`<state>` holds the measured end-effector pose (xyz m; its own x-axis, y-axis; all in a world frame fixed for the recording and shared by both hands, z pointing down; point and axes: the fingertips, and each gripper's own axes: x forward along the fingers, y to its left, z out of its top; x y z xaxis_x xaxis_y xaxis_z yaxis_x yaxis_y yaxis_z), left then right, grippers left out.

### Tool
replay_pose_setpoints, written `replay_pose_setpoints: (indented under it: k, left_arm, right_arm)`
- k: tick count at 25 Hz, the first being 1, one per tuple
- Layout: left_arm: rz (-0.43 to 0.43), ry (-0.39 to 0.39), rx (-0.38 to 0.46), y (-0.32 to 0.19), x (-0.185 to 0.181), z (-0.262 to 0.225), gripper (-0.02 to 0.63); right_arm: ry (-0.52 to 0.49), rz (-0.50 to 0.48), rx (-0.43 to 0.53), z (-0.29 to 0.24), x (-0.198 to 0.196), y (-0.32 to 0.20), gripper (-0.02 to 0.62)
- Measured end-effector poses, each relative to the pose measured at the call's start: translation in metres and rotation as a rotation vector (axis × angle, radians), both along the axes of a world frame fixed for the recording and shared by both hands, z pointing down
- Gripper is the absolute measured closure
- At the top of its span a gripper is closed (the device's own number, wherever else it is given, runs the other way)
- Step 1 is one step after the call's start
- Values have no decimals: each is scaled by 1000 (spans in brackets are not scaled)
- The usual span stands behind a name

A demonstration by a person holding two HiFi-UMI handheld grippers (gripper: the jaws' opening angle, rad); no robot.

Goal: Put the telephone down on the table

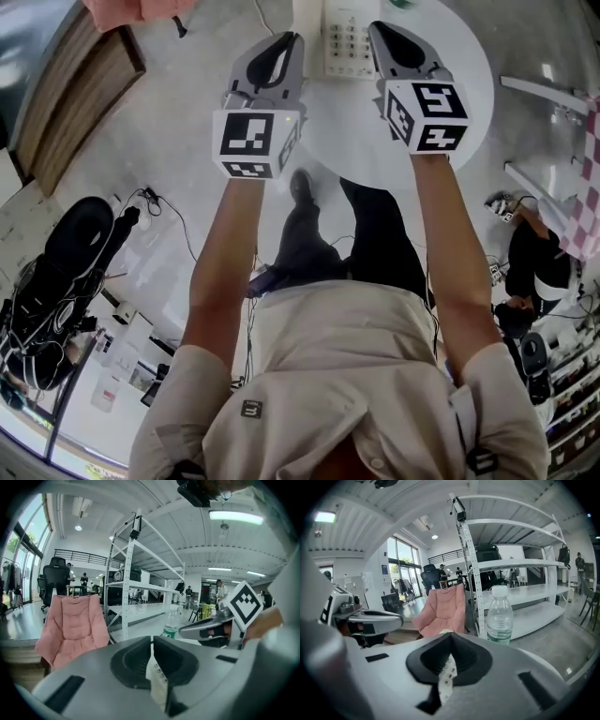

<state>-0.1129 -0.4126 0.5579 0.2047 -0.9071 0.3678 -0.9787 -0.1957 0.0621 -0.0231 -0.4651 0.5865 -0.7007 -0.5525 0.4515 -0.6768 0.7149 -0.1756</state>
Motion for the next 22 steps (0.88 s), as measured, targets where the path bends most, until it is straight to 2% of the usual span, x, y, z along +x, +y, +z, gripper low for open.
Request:
replay_pose_setpoints:
  k: [9,15,22]
  left_arm:
    - [98,-9,64,34,17,-67,588]
    - [129,-19,67,69,24,-103,588]
    - [140,-46,119,105,17,-137,588]
  right_arm:
    - [11,-61,79,-76,-11,38,601]
    - [11,-86,110,-116,-8,73,601]
    - [22,-116,134,-153,-11,117,601]
